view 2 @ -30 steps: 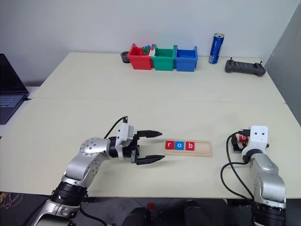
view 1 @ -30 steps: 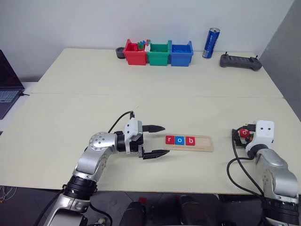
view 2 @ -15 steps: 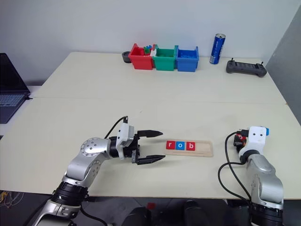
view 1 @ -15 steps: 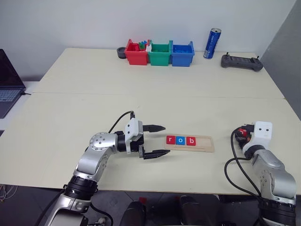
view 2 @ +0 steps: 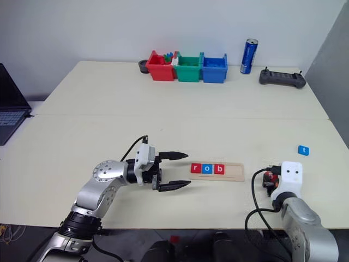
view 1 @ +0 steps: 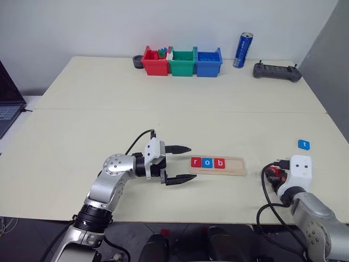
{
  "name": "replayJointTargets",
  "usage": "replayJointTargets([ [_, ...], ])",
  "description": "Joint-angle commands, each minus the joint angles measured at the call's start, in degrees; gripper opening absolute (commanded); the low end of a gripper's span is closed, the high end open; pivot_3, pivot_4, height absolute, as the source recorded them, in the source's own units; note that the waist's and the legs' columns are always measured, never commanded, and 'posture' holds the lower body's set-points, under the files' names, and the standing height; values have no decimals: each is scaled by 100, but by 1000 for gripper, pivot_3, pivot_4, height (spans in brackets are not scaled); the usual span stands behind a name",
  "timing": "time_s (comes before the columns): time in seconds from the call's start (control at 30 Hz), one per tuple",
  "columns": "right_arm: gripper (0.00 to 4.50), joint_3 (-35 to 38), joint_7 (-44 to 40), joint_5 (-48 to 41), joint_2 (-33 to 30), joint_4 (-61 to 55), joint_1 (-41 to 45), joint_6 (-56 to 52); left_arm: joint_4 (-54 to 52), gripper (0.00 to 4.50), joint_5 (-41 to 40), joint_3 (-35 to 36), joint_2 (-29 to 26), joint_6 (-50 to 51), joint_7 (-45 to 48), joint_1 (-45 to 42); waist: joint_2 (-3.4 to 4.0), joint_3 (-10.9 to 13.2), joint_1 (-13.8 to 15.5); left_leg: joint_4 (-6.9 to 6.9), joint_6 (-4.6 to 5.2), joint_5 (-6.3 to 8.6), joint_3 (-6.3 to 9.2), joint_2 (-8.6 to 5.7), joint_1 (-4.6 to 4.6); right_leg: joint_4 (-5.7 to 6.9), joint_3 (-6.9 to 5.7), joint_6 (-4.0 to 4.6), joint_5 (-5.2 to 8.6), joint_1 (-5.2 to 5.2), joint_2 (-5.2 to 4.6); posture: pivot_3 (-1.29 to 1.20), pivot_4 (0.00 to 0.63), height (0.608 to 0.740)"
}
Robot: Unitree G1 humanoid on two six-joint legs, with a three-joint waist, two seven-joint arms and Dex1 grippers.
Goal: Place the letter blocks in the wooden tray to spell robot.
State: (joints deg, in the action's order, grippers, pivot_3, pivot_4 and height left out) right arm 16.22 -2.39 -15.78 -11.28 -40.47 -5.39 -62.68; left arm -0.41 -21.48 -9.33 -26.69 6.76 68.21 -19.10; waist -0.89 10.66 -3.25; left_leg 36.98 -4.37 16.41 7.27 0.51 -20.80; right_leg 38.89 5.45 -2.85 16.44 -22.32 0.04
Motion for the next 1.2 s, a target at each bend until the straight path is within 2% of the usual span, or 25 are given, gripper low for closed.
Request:
replayJointTargets([
  [0.03, 1457, -316, -92, -34, -31, 31, -41, -126, -107, 4500, -18, 6, 26, -123, 24, -43, -2, -1, -8, 0, 0, 0, 0, 2, 1, 0, 0, 0, 0, 0, 2, 0, 150, 740],
  [0.07, 1457, -461, -177, 39, -207, 105, -105, -61, -95, 4500, -15, 1, 34, -125, 24, -56, -3, -2, -11, 0, 0, 0, 0, 4, 1, 0, 0, 0, 0, 0, 4, 0, 150, 740],
  [0.13, 2170, -507, -304, 80, -367, 250, -215, 112, -59, 4500, -2, -7, 53, -135, 23, -91, -5, -3, -12, 0, 0, 0, -2, 5, 1, -1, 1, 0, 0, 0, 5, 0, 150, 740],
  [0.23, 2995, -442, -435, 126, -586, 367, -367, 362, -55, 4500, 3, -5, 58, -147, 26, -97, -11, -7, -12, 0, 0, 0, -1, 5, 2, -2, 0, 0, 1, 1, 6, 0, 150, 740],
  [0.37, 4378, 267, -805, -330, -825, 124, -255, 156, -81, 4500, 29, -10, -1, -198, 72, -36, -11, -6, -6, -1, 0, 0, 0, 6, 0, -2, 0, -1, 1, 1, 7, 0, 150, 740],
  [0.4, 4475, 443, -995, -480, -1004, 45, -183, 57, -67, 4500, 36, -10, -8, -208, 82, -41, -11, -6, -3, 0, 0, 0, -1, 5, 0, -2, 0, -1, 1, 1, 7, 0, 150, 740],
  [0.53, 4475, 880, -2300, -1258, -2204, -123, -47, -55, 44, 4500, 40, 13, -5, -236, 111, -123, -2, 0, -2, 2, 1, 0, -9, -1, -1, -3, 6, 0, 0, 1, 2, 0, 150, 740],
  [0.63, 4475, 848, -4020, -1724, -3254, 36, -465, 653, 150, 4500, 50, 15, 44, -249, 117, -242, -5, 2, 9, 0, 2, 1, -3, 0, -2, -8, -1, -8, 5, 2, 5, 0, 150, 740],
  [0.7, 4475, 627, -4962, -1466, -3775, 556, -762, 1644, 249, 4500, 68, -9, 89, -289, 147, -327, -8, 3, 19, 0, 2, 1, 2, 3, -3, -16, -8, -27, 16, 6, 8, 0, 150, 740],
  [0.77, 4475, 307, -5488, -1111, -3922, 1297, -666, 2753, 316, 4500, 72, -31, 130, -312, 169, -388, -27, 10, 25, 0, 3, 2, 0, 2, -4, -26, -8, -28, 16, 10, 5, 0, 150, 740],
  [0.9, 4475, -506, -6104, -358, -3896, 2836, 144, 4731, 383, 4500, 88, -78, 180, -360, 232, -443, -29, 14, -9, 7, 2, 1, -22, -3, -2, -33, 12, -31, 4, 11, -3, 0, 150, 740],
  [1.03, 4475, -976, -6452, -68, -3890, 3870, 1071, 5529, 422, 4500, 100, -72, 199, -343, 284, -521, -28, 14, -19, 7, 2, 1, -22, -2, 1, -25, 13, -12, -8, 8, -1, 0, 150, 740],
  [1.2, 4475, -1220, -6879, 2, -3969, 4427, 1379, 5924, 401, 4500, 97, -65, 195, -337, 282, -517, -28, 14, 34, 4, 1, 1, -10, -3, -4, -22, 4, -10, -8, 7, -4, 0, 150, 740],
])
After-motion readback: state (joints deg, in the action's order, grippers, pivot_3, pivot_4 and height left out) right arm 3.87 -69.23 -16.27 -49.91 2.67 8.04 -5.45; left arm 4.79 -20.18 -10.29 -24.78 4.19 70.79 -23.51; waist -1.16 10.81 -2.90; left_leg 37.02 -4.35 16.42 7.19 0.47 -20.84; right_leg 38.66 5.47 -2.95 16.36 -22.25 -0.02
